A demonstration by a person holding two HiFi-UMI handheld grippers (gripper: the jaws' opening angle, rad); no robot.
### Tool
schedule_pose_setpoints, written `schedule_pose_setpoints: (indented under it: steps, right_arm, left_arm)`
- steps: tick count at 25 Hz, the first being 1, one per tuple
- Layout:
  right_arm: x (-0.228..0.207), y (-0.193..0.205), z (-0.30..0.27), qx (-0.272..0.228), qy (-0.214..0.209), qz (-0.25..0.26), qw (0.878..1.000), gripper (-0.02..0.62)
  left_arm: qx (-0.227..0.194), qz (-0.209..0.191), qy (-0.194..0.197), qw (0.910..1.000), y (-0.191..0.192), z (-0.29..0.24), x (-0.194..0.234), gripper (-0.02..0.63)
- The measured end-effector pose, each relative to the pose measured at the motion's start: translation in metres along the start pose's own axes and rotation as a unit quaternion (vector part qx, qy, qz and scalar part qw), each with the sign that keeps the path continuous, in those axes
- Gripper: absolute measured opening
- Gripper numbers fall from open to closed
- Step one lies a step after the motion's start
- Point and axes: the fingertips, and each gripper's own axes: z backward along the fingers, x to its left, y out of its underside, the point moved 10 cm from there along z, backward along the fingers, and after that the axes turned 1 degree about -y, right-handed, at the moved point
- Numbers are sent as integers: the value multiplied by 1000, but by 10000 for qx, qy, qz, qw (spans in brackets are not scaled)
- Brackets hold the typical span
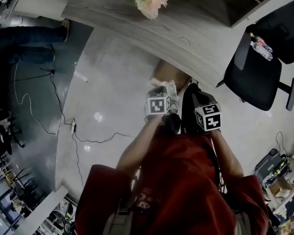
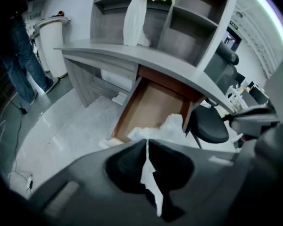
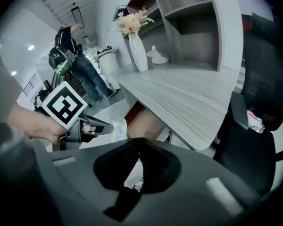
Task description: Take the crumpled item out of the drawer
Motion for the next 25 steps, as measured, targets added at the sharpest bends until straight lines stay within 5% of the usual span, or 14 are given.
schedule_pose_setpoints:
  steps: [12,25]
  right_arm:
    - [21,5,33,-328,430,-392,9978,2]
    - [25,-7,77,-732,938,-314,9924,2]
  left_arm:
    - [-358,-145,341,9987,7,63,-22,11]
    - [-1024,-551,269,9929,-5,126,-25,9]
